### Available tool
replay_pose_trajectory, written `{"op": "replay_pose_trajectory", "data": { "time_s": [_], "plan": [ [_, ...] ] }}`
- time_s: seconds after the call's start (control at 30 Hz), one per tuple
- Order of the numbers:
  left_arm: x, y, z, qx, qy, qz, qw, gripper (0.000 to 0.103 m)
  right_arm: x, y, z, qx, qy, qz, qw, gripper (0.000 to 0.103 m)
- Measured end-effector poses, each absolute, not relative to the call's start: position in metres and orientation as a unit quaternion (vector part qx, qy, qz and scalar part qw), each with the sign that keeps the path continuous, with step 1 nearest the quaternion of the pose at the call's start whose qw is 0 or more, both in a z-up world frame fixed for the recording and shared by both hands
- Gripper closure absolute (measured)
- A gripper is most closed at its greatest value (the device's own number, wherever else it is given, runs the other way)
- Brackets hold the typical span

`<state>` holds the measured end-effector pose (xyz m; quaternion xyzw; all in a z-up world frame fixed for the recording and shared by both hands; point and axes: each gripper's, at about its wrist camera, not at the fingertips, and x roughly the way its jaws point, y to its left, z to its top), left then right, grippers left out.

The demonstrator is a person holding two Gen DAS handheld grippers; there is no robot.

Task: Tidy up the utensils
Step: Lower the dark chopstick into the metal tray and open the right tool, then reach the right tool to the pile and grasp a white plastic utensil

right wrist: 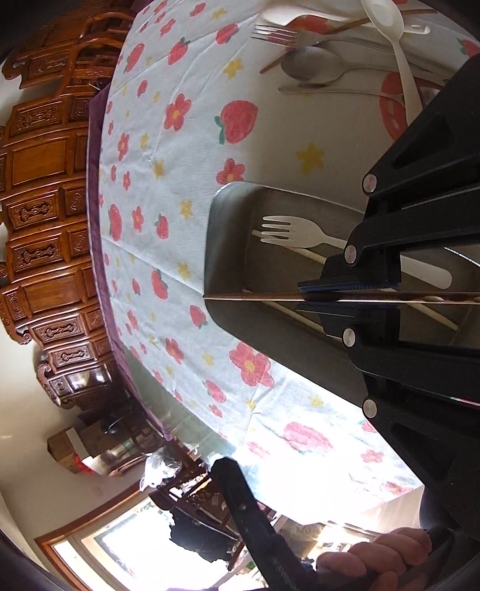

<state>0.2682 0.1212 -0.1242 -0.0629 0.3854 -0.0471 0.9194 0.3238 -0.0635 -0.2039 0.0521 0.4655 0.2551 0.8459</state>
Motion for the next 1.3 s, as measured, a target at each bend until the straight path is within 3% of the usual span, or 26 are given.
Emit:
{"op": "replay_pose_trajectory", "data": {
  "time_s": [0.6, 0.93, 1.27, 1.3],
  "plan": [
    [0.266, 0.107, -0.126, -0.050, 0.388, -0.059, 0.919, 0.097, 0.326, -0.071, -0.194, 0.056, 0.454, 0.277, 0.845, 0.093],
    [0.261, 0.062, -0.127, -0.030, 0.392, -0.104, 0.913, 0.097, 0.296, -0.169, -0.159, -0.011, 0.415, 0.233, 0.879, 0.093],
    [0.252, 0.007, -0.131, 0.000, 0.397, -0.150, 0.906, 0.097, 0.285, -0.261, -0.175, -0.056, 0.436, 0.149, 0.886, 0.093],
    [0.252, 0.004, -0.132, 0.002, 0.398, -0.152, 0.905, 0.097, 0.286, -0.265, -0.179, -0.061, 0.440, 0.145, 0.884, 0.089]
  ]
}}
